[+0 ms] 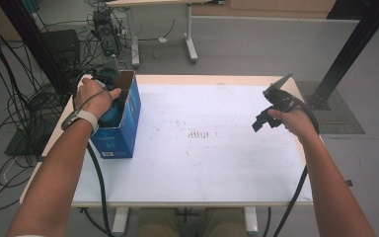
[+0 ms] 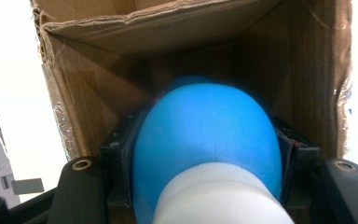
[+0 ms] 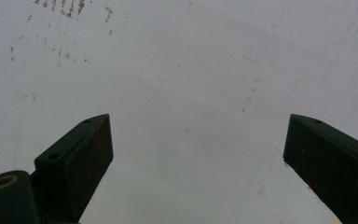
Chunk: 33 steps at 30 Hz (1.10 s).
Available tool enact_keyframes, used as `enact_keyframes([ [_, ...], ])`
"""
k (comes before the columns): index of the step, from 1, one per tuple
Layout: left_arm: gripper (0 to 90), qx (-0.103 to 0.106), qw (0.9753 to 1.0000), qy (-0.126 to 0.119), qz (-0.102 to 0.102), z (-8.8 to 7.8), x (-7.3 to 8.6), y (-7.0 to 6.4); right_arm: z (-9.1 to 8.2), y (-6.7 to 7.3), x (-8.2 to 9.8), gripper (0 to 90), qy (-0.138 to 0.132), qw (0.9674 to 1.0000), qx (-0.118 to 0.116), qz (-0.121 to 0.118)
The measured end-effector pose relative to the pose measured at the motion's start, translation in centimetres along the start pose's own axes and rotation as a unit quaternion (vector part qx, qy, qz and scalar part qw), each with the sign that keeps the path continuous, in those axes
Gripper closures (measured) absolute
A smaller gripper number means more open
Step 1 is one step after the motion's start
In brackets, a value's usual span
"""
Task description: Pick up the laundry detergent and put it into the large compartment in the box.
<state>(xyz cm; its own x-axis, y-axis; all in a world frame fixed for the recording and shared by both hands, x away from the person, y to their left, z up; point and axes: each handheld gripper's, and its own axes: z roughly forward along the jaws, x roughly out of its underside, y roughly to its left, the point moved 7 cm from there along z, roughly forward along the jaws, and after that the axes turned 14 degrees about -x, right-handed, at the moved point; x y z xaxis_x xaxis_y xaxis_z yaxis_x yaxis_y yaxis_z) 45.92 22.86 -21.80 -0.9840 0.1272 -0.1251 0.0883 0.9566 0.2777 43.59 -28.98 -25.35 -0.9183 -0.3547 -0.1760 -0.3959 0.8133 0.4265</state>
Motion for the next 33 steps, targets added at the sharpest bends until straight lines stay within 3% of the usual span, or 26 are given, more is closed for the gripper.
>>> enact_keyframes([
  [33, 37.4, -0.001, 1.0, -0.002, -0.002, 0.16, 0.15, 0.1, -0.04, 0.2, -0.11, 8.0, 0.0, 1.0, 0.001, -0.005],
])
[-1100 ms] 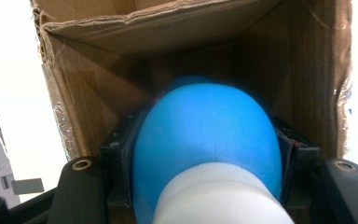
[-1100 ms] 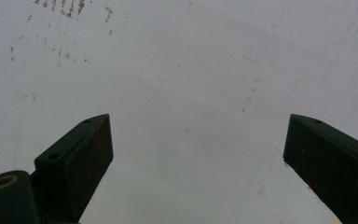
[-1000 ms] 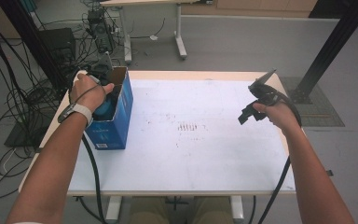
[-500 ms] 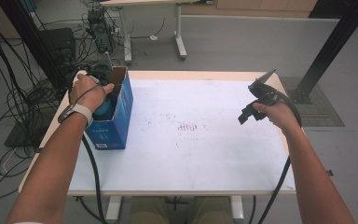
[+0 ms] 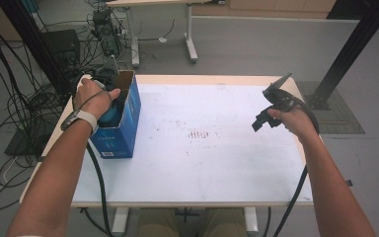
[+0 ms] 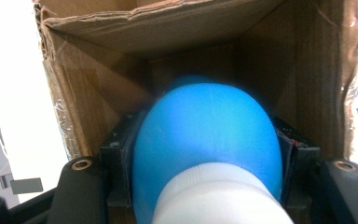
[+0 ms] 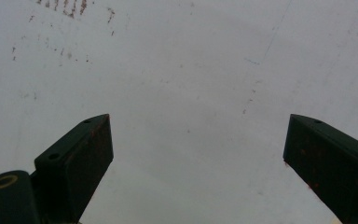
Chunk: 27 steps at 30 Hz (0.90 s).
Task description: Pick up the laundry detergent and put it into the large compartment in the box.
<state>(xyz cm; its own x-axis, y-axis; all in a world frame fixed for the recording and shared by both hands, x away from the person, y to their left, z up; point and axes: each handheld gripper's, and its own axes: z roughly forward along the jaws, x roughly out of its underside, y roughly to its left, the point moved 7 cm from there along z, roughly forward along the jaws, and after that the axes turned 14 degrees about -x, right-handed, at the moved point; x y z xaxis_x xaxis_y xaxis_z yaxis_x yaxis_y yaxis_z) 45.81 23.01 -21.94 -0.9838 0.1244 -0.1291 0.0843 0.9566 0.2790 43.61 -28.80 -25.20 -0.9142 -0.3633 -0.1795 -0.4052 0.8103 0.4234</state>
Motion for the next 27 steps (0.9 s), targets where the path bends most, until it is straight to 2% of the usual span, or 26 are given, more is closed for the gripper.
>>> enact_keyframes([
  [27, 37.3, 0.0, 1.0, 0.003, 0.001, -0.01, 0.01, -0.02, -0.21, 0.0, 0.06, 8.0, 0.0, 1.0, 0.001, 0.0],
])
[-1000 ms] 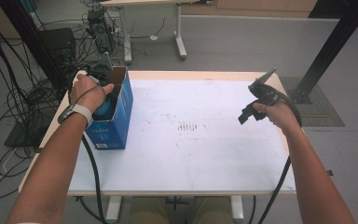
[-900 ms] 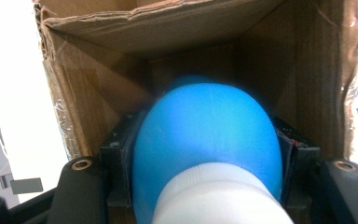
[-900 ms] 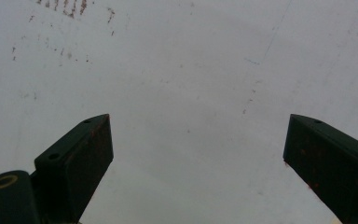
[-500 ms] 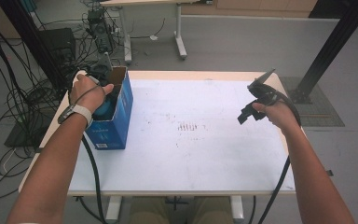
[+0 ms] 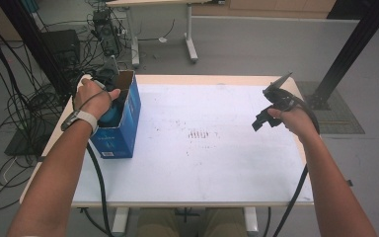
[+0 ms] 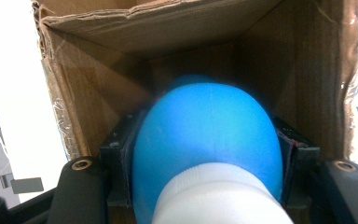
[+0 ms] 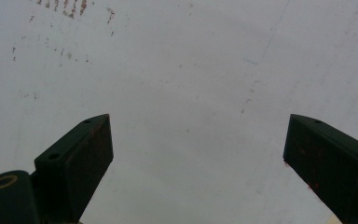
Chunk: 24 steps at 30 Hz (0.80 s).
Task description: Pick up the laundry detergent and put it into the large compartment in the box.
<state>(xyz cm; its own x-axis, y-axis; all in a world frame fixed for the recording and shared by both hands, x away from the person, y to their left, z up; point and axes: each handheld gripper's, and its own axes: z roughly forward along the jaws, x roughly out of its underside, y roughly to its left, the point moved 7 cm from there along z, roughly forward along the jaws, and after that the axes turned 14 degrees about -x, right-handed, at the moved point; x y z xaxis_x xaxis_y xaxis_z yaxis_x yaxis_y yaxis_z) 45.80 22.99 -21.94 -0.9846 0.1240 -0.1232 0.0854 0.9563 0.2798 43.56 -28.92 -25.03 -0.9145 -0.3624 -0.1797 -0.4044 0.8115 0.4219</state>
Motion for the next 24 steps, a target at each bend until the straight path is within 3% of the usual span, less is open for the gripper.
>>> enact_keyframes([
  [24, 37.2, 0.001, 1.0, 0.0, 0.0, 0.01, 0.04, 0.07, -0.01, 0.05, 0.03, 8.0, -0.001, 1.0, 0.0, -0.001],
])
